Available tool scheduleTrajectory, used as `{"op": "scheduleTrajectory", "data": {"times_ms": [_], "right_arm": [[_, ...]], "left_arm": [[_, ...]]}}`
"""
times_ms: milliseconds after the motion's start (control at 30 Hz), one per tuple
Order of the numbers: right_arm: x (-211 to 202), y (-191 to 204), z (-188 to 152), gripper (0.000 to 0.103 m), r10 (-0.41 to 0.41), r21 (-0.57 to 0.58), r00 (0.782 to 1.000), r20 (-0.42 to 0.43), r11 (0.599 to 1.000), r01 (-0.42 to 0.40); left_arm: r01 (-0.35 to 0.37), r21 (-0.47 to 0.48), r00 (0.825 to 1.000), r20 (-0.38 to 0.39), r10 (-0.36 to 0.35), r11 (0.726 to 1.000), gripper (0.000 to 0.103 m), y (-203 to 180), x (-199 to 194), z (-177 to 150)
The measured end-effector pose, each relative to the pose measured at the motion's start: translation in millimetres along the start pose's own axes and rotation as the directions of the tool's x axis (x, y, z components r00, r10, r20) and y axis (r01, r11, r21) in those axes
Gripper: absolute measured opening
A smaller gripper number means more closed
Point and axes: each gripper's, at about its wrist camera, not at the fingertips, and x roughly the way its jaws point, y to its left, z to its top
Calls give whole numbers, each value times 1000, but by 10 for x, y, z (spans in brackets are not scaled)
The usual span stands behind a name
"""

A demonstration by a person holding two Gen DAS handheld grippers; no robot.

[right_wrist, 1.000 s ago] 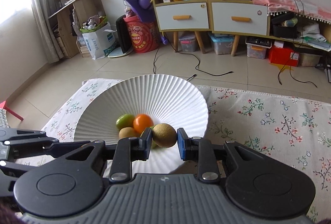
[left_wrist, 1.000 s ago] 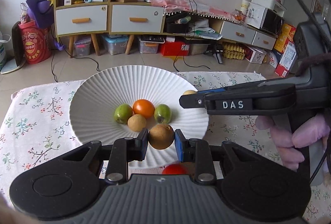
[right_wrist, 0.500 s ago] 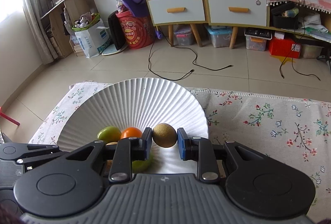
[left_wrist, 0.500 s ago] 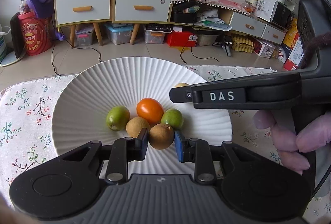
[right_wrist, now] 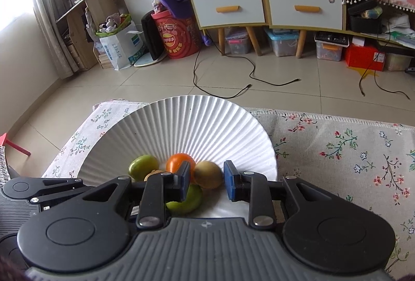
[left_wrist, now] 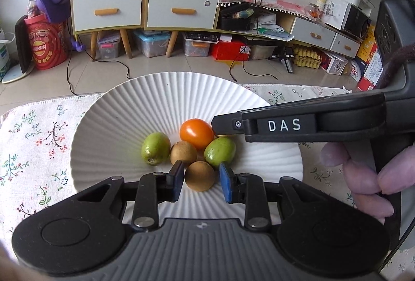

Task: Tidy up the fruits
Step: 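Carry the kiwi and potato into the white bowl and open both grippers, then withdraw both grippers from the bowl toward the loose fruit cluster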

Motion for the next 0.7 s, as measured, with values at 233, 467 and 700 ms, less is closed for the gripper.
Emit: {"op": "scheduleTrajectory", "data": {"times_ms": [233,467,700], "right_arm": [[-118,-8,4,36,-11,20,1000,29,1000,10],[-368,69,-161,57,-3,1,998,55,1000,3],[-565,253,-319,71,2,-59,998,57,998,1]], "left_arm": [[-1,25,1000,7,1,1000,47,-16,-96,-5],[-18,77,999,34,15,997,69,-1,-422,-80],[-30,116,999,23,27,993,81,16,-667,-218]]}}
